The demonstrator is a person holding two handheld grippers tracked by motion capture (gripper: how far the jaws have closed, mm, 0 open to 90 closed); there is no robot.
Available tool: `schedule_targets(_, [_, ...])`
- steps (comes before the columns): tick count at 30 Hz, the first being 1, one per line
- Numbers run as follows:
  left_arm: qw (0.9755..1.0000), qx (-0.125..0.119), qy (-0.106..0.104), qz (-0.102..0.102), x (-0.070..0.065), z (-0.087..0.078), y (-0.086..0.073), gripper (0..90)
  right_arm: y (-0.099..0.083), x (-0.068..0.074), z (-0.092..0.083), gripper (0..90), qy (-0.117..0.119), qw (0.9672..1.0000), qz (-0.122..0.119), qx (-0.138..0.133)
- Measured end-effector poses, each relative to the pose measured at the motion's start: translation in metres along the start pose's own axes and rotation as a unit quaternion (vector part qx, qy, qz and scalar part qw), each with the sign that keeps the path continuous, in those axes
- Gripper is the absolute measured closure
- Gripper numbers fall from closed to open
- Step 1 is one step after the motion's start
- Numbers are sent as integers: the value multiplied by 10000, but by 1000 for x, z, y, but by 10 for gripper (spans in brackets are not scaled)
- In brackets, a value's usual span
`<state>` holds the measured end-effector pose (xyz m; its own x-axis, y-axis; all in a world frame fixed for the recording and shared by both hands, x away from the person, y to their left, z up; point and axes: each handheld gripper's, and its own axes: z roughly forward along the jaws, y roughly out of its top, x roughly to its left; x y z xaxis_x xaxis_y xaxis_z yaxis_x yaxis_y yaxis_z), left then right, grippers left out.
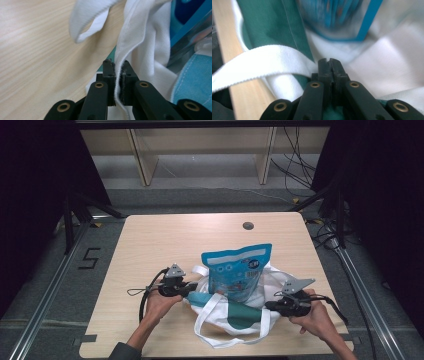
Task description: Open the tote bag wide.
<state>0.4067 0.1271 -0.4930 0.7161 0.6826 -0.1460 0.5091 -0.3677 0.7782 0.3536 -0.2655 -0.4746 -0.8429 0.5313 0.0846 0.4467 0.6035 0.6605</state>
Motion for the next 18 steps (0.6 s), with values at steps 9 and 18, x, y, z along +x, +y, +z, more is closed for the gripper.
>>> schedule_targets(9, [9996, 152, -145, -168, 13, 13, -7, 842, -5, 3, 20, 887, -161, 9998, -22, 105])
schedule_targets(18, [9996, 44, 175, -204, 35, 18, 6, 835, 12, -13, 34, 884, -256, 9996, 40, 66])
